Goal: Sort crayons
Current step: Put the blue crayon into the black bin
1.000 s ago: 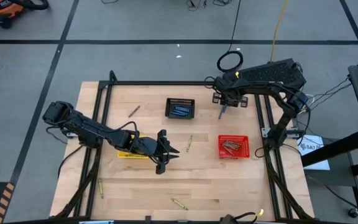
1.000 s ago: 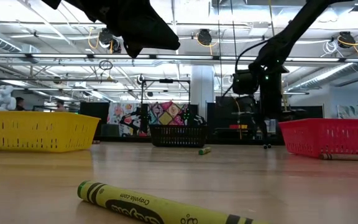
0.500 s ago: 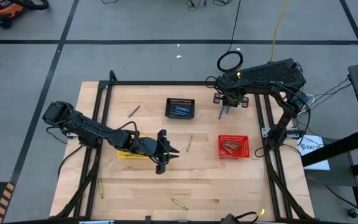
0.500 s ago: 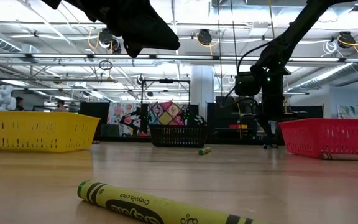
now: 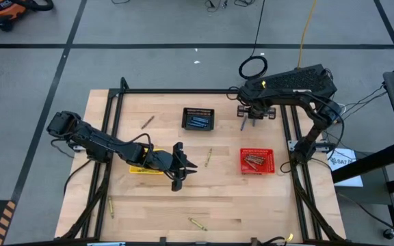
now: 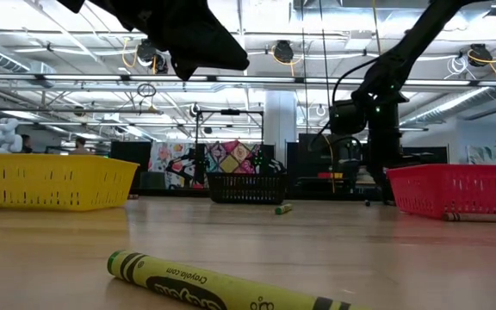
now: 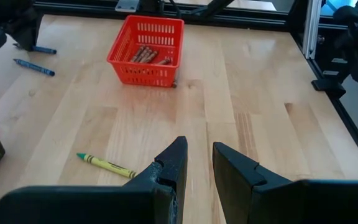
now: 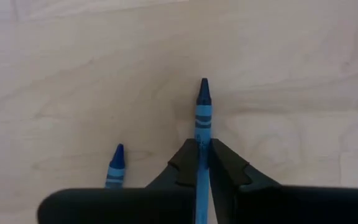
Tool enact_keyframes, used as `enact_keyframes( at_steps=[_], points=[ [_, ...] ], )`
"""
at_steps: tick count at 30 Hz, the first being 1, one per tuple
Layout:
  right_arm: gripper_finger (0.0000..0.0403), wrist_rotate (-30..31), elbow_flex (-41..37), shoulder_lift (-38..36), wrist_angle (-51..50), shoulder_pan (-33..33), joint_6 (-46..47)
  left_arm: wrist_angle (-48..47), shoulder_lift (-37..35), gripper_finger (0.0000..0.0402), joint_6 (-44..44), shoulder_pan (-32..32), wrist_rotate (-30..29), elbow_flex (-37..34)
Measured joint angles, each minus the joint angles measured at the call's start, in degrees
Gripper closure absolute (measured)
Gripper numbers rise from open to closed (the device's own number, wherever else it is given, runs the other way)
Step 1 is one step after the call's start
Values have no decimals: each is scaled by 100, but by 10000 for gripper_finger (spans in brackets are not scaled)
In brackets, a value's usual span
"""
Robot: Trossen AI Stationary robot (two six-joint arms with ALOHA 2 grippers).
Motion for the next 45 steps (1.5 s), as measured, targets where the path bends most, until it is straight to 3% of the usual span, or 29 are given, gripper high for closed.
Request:
enact_keyframes(
  at_steps=[9, 19, 23, 39, 45],
  points=[
    [402, -22, -49, -155, 120, 52, -1417, -144, 2, 320, 0, 4, -72, 0],
    [402, -172, -91, -922, 56, 52, -1930, -149, 2, 320, -1, 4, -130, 0],
    [403, -530, -75, -1246, 243, 88, -2096, -149, 2, 320, 0, 4, -129, 0],
    [403, -1529, -70, -1569, 2593, 823, -2382, -694, 2, 320, -141, 13, 23, 2],
    [403, -1572, -64, -1572, 3464, 1103, -2876, -945, 2, 320, -326, 15, 33, 2]
  ],
)
